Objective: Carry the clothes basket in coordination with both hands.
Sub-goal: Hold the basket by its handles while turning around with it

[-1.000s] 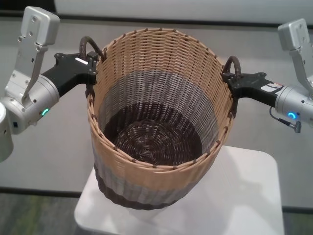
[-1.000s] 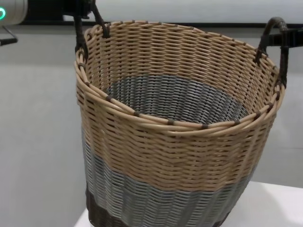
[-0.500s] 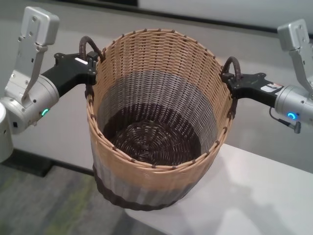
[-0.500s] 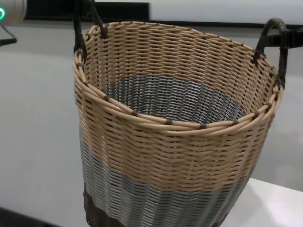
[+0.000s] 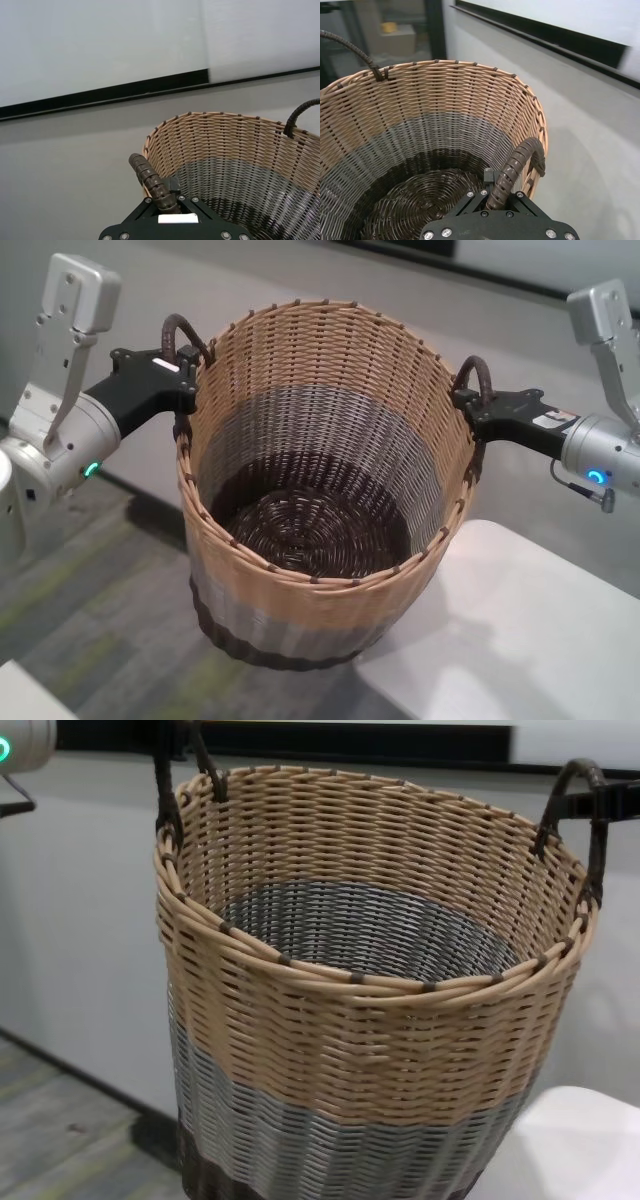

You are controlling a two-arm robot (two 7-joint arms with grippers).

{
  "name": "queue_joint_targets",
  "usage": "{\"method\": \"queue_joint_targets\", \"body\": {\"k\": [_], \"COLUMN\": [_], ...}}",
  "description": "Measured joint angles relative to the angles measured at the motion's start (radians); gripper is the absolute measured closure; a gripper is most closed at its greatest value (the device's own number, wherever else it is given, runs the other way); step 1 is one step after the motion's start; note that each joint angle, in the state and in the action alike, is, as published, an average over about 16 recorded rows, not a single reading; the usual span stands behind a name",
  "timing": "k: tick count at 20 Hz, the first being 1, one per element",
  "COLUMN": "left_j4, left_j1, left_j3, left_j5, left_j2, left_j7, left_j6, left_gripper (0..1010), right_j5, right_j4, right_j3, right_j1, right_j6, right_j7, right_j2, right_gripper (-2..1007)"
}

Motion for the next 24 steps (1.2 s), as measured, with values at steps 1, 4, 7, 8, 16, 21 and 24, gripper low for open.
{"method": "queue_joint_targets", "body": {"k": [1,4,7,8,16,21,24], "left_j4": [0.000,0.000,0.000,0.000,0.000,0.000,0.000], "left_j1": [0.000,0.000,0.000,0.000,0.000,0.000,0.000], "left_j3": [0.000,0.000,0.000,0.000,0.000,0.000,0.000], "left_j5": [0.000,0.000,0.000,0.000,0.000,0.000,0.000], "left_j2": [0.000,0.000,0.000,0.000,0.000,0.000,0.000], "left_j7": [0.000,0.000,0.000,0.000,0.000,0.000,0.000], "left_j6": [0.000,0.000,0.000,0.000,0.000,0.000,0.000], "left_gripper": [1010,1010,1010,1010,1010,1010,1010], "right_j5": [0.000,0.000,0.000,0.000,0.000,0.000,0.000], "right_j4": [0.000,0.000,0.000,0.000,0.000,0.000,0.000], "right_j3": [0.000,0.000,0.000,0.000,0.000,0.000,0.000], "right_j1": [0.000,0.000,0.000,0.000,0.000,0.000,0.000], "right_j6": [0.000,0.000,0.000,0.000,0.000,0.000,0.000], "right_j7": [0.000,0.000,0.000,0.000,0.000,0.000,0.000], "right_j2": [0.000,0.000,0.000,0.000,0.000,0.000,0.000], "right_gripper": [999,999,999,999,999,999,999]}}
